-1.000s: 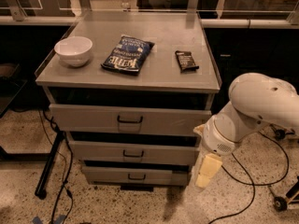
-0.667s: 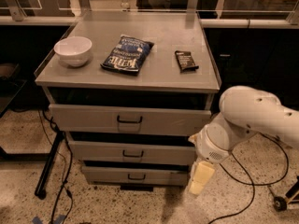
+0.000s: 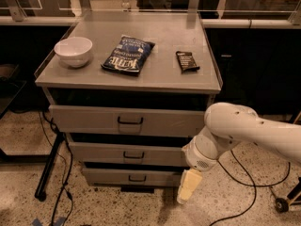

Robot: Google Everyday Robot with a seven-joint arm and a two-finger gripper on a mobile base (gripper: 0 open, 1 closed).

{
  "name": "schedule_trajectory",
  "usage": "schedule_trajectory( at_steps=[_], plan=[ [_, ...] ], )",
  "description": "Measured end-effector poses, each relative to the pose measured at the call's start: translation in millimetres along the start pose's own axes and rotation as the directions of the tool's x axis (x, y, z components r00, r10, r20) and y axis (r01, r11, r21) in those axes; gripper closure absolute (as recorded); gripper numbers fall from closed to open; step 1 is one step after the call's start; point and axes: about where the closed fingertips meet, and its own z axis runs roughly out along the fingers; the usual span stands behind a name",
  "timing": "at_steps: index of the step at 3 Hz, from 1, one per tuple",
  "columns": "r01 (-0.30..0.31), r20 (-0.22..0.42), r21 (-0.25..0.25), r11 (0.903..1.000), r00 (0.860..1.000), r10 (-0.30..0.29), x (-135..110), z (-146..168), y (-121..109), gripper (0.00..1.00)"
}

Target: Open middle drawer

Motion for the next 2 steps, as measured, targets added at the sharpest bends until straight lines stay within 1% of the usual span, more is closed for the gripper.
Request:
schedule_trajectory(
  at_steps=[1,2],
  plan=[
    [-0.003,0.0,0.003,1.0,1.0,0.003,3,10,3,0.0],
    [-0.016,0.006,0.03,0.9994,1.0,0.016,10,30,0,0.0]
  ],
)
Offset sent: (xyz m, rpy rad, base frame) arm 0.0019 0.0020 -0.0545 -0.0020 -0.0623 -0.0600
